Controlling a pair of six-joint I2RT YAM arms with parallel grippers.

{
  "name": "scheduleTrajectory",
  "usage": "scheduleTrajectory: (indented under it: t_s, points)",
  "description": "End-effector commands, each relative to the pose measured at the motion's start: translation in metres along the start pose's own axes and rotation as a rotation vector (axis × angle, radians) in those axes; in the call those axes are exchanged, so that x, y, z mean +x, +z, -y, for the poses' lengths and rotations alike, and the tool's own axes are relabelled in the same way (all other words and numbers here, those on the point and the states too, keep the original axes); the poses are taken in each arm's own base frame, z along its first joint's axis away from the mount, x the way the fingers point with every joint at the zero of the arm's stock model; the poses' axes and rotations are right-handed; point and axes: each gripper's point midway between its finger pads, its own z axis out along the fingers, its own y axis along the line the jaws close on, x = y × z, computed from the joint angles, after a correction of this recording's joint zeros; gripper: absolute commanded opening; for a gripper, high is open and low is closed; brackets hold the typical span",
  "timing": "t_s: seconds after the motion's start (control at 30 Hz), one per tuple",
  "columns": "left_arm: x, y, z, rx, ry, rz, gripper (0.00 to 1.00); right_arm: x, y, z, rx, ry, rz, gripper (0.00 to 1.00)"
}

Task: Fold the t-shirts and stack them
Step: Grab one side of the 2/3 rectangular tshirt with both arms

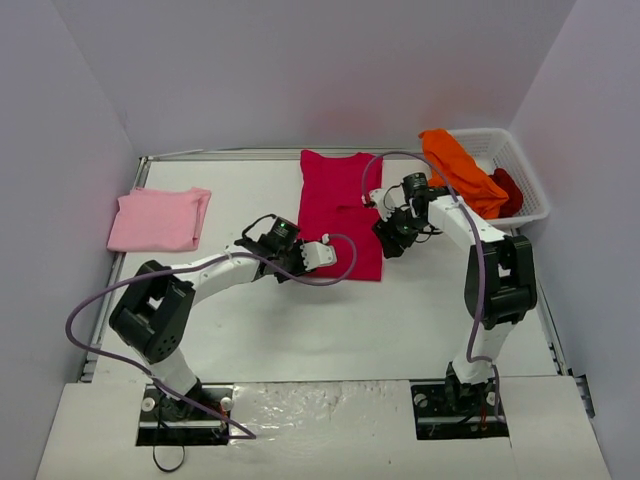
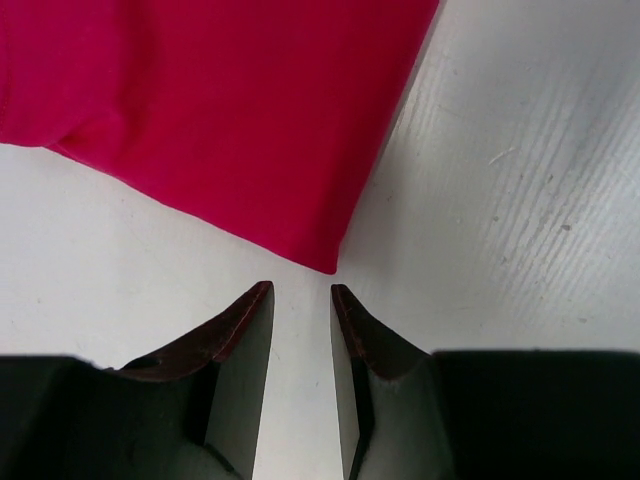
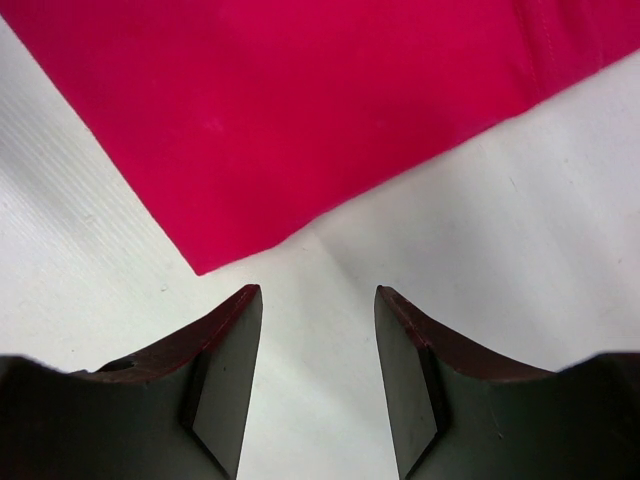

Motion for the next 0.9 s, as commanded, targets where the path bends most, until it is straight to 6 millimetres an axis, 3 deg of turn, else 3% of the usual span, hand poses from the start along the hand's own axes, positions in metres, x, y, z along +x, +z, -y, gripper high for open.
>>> scheduleTrajectory:
  t_s: [0.0,0.43,0.67,0.87]
  points:
    - [-0.009,0.002,-0.008,-0.04,0.03,0.028,0.29,-0.003,-0.009,0.007,0.006,0.037,0.011,0.45]
    - [-0.018,0.008,0.002,0.005,0.034,0.044,0.29,0.008,0.003,0.023,0.011,0.086,-0.022,0.45]
    - [-0.012,0.021,0.012,0.068,0.054,-0.03,0.3,0.01,0.0,0.026,0.016,0.096,-0.018,0.46]
    - [-0.014,0.028,0.006,0.064,0.059,-0.055,0.3,0.012,-0.004,0.028,0.018,0.099,-0.01,0.47]
